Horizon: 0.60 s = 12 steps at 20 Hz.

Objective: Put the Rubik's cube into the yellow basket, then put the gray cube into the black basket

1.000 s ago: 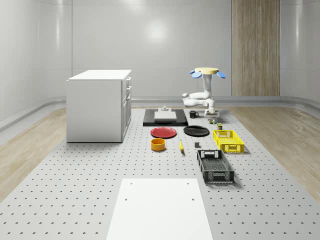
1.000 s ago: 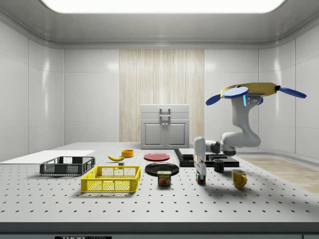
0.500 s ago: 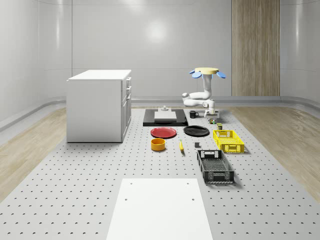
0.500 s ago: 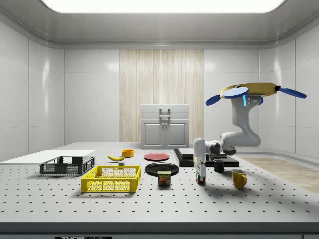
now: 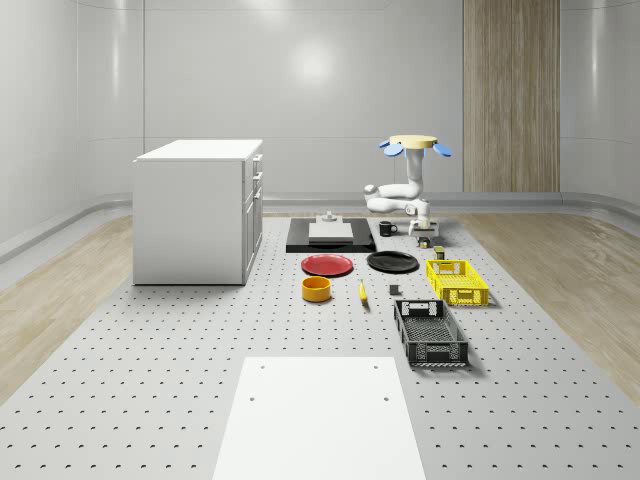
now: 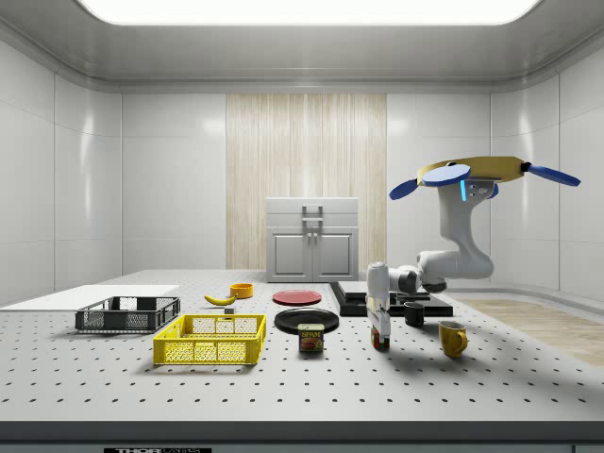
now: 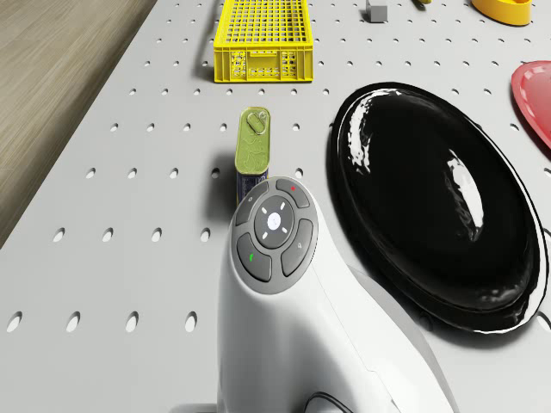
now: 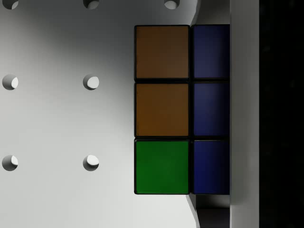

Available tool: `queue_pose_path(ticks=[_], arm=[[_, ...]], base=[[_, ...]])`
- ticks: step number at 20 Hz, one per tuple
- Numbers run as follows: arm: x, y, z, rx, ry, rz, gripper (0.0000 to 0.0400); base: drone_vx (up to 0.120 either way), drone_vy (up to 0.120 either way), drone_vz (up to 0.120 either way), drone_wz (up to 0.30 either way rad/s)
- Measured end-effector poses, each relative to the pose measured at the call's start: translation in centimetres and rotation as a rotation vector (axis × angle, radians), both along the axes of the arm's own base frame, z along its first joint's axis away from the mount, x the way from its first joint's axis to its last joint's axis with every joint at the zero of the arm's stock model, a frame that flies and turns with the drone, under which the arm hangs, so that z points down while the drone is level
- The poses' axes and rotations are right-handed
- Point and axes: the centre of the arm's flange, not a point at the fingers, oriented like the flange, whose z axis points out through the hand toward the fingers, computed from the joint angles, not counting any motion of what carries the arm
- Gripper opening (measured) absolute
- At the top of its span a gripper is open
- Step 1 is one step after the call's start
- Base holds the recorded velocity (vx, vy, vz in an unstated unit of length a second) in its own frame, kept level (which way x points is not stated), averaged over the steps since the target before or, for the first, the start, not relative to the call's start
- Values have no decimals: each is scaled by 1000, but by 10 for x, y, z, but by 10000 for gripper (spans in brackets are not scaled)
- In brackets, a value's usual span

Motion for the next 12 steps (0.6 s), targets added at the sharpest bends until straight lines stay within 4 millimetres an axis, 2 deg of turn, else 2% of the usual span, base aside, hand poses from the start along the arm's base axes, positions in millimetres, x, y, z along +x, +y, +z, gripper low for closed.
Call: queue_pose_path(ticks=[6,12], arm=[[0,0,-9,0,0,0,326],[0,0,-30,0,0,0,325]], base=[[0,0,0,0],[0,0,120,0]])
